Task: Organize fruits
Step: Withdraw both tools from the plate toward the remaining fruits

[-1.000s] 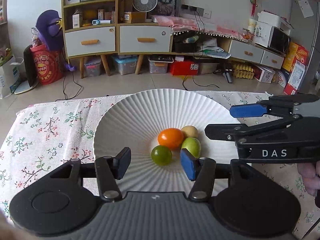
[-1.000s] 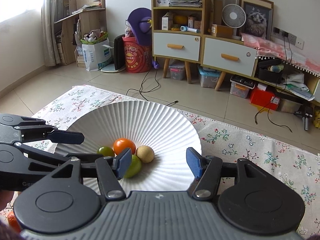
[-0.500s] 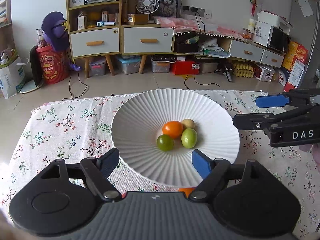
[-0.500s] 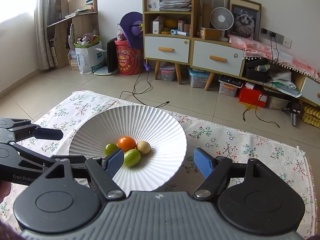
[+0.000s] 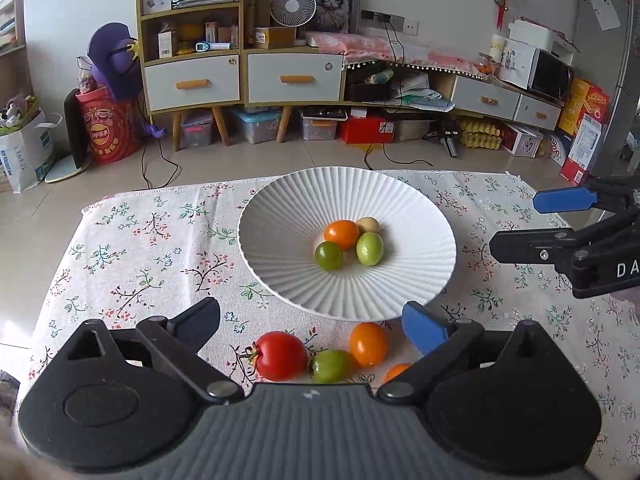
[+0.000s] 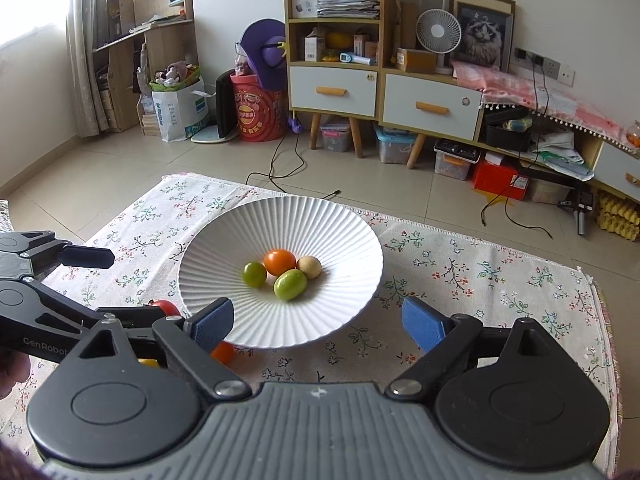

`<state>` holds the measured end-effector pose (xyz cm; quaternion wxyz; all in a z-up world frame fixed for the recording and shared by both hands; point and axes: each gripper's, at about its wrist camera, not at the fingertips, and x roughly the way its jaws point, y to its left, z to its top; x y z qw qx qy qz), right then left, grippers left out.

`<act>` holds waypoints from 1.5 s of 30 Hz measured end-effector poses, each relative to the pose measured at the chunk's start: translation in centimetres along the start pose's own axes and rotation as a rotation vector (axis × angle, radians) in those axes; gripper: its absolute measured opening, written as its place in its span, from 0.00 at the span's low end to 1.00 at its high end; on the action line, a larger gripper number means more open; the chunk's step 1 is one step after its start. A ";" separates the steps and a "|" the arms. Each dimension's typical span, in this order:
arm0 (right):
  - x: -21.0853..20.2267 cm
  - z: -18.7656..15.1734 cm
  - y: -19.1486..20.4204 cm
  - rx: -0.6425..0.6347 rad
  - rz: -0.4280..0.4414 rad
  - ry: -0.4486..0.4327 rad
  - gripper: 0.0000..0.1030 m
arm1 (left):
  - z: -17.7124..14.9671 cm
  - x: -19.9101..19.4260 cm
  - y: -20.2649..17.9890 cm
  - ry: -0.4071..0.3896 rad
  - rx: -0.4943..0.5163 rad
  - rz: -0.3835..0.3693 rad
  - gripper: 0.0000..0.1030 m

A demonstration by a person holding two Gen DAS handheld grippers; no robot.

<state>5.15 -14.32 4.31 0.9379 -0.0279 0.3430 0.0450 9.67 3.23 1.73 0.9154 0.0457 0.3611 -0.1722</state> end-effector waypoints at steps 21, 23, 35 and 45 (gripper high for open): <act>-1.4 -4.8 3.3 -0.050 0.078 0.002 0.97 | -4.5 -2.6 0.7 -0.006 0.047 -0.074 0.96; -1.6 -5.2 3.3 -0.059 0.073 -0.013 0.98 | -4.9 -2.6 0.9 -0.001 0.027 -0.074 0.96; -0.8 -8.1 3.3 -0.067 0.076 0.012 0.98 | -7.5 -2.5 2.1 0.013 0.011 -0.054 0.96; 0.0 -9.4 3.8 -0.097 0.099 0.052 0.98 | -9.4 -1.7 2.1 0.045 0.065 -0.066 0.96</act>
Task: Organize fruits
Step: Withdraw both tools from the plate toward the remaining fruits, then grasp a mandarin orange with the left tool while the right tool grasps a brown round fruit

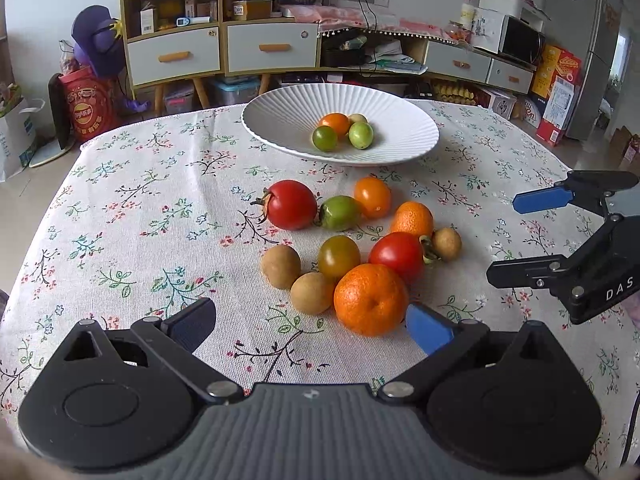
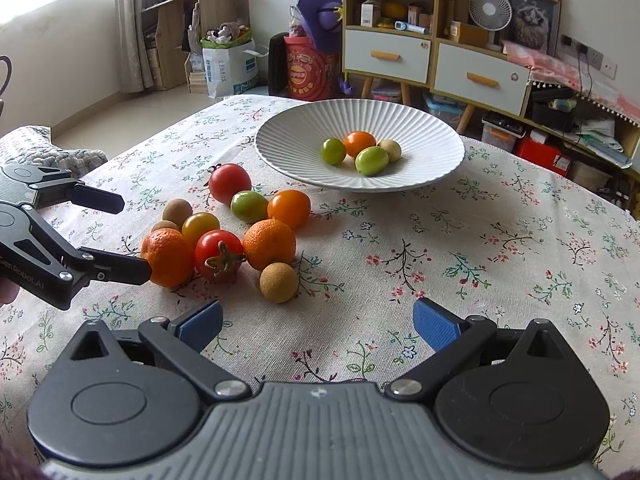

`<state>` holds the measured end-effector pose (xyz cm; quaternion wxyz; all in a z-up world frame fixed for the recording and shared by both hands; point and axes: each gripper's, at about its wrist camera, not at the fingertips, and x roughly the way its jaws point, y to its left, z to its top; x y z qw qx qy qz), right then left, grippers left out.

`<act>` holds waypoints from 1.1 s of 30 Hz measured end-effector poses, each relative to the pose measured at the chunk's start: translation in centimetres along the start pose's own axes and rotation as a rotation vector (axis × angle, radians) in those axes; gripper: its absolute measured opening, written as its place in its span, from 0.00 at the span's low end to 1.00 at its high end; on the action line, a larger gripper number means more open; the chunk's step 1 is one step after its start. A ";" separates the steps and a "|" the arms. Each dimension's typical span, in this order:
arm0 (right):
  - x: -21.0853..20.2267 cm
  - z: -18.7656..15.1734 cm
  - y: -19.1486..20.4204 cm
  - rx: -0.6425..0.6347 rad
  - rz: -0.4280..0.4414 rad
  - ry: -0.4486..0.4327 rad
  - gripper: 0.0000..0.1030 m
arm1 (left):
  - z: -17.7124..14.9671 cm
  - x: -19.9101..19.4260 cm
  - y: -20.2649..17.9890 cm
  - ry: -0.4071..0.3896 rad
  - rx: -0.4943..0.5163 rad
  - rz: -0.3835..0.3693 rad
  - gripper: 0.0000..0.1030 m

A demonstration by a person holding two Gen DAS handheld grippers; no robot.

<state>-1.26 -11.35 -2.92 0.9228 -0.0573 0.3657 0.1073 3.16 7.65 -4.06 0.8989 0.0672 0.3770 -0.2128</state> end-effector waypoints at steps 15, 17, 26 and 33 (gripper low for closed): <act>1.6 -1.2 0.0 -0.016 0.017 0.038 0.96 | -1.4 1.3 -0.4 0.012 0.057 -0.014 0.96; 1.7 -1.2 -0.1 -0.015 0.019 0.032 0.94 | -1.4 1.4 -0.5 0.006 0.058 -0.020 0.96; 2.3 -0.4 0.4 -0.055 0.036 0.007 0.78 | -0.8 1.2 -1.3 0.005 0.065 -0.072 0.79; 2.7 0.3 0.9 -0.066 0.048 0.004 0.62 | -0.6 1.0 -1.5 0.018 0.051 -0.130 0.72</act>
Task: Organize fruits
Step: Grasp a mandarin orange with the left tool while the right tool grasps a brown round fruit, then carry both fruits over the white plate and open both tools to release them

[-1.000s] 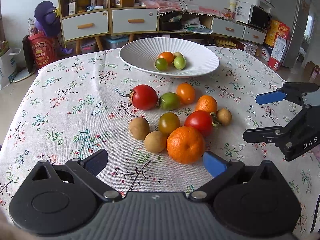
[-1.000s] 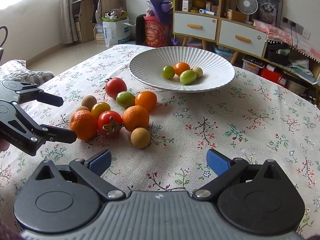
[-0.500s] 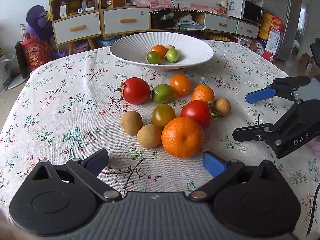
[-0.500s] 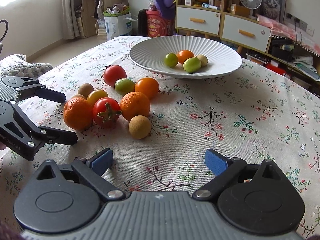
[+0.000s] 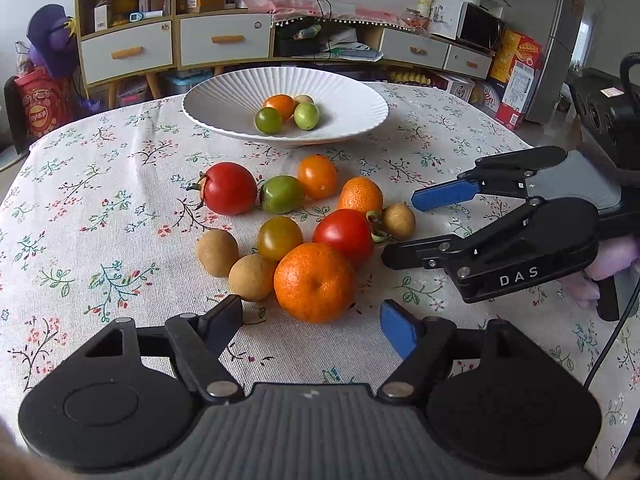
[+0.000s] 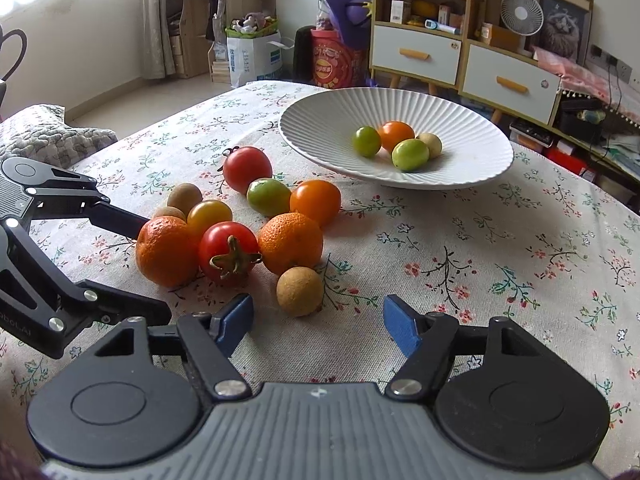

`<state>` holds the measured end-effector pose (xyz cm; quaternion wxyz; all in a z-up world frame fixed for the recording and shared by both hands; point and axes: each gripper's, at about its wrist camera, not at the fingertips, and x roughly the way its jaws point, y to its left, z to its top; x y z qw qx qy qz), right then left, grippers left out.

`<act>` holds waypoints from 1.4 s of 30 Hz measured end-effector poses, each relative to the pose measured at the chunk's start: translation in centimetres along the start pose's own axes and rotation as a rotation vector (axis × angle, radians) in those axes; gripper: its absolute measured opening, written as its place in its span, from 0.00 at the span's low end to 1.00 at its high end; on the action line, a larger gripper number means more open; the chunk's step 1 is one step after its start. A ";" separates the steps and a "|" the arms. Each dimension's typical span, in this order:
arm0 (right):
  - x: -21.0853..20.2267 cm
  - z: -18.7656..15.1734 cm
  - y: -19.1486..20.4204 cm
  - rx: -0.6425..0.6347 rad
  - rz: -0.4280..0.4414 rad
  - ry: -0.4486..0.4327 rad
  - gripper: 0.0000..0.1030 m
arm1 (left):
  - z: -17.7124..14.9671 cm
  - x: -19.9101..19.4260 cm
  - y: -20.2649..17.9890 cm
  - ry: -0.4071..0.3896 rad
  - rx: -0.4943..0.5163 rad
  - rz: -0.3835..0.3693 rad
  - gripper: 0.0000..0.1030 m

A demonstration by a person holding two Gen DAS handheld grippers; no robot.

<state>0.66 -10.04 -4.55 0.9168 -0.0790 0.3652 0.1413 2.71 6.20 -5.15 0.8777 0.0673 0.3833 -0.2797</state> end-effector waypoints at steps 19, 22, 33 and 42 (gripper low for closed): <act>-0.1 0.8 0.6 -0.031 0.011 -0.004 0.24 | 0.5 -0.3 0.3 -0.024 -0.074 -0.014 0.49; -0.2 0.9 0.7 -0.036 0.017 -0.002 0.22 | 0.6 -0.1 0.1 -0.025 -0.065 -0.015 0.45; -0.4 0.9 0.9 -0.046 0.021 -0.004 0.22 | 0.9 -0.6 -0.1 -0.031 -0.049 -0.003 0.39; -1.6 1.9 0.5 -0.024 0.021 -0.044 0.22 | 2.2 -2.0 0.6 -0.071 -0.089 0.008 0.39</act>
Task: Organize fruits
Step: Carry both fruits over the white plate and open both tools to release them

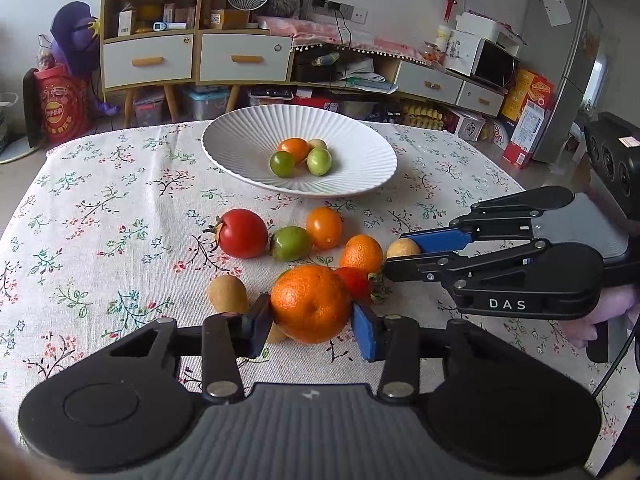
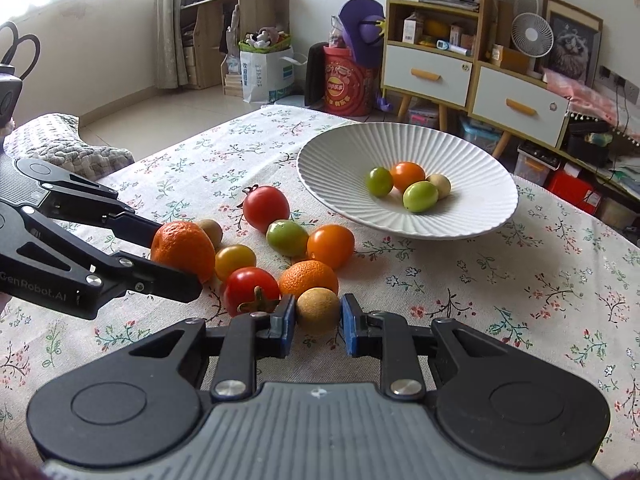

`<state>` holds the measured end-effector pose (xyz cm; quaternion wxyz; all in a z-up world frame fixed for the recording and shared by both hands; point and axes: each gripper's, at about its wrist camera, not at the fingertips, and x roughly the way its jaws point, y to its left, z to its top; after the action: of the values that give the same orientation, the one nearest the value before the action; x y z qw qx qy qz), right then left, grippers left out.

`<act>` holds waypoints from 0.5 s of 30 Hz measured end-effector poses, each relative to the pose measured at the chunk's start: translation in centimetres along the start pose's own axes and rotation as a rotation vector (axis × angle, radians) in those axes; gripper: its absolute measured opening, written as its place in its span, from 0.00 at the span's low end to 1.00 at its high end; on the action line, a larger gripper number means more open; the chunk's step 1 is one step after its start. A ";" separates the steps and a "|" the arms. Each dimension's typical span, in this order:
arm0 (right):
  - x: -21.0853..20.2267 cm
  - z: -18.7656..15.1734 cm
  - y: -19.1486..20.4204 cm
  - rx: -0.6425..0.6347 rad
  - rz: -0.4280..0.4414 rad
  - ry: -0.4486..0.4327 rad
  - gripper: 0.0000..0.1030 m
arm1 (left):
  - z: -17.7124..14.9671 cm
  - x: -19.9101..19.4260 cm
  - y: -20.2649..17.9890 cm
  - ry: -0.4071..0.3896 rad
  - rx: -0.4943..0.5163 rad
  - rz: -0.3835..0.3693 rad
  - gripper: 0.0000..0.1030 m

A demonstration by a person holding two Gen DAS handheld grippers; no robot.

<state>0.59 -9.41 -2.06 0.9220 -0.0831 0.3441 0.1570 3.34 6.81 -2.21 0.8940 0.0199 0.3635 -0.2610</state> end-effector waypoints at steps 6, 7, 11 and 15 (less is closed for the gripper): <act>-0.6 1.0 -0.5 0.016 -0.014 -0.030 0.22 | 1.5 -0.1 0.0 -0.012 -0.024 0.020 0.39; -0.6 1.2 -0.6 0.020 -0.019 -0.036 0.22 | 1.8 -0.1 0.0 -0.015 -0.024 0.022 0.39; -0.7 1.9 -1.3 0.039 -0.050 -0.056 0.22 | 3.1 0.4 -0.4 -0.024 -0.021 0.033 0.39; -0.6 2.6 -2.2 0.062 -0.081 -0.073 0.22 | 4.2 1.5 -0.7 -0.027 -0.030 0.039 0.39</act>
<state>2.49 -10.91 0.44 0.9416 -0.0628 0.3114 0.1117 6.57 4.56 0.04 0.9040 0.0100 0.3548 -0.2383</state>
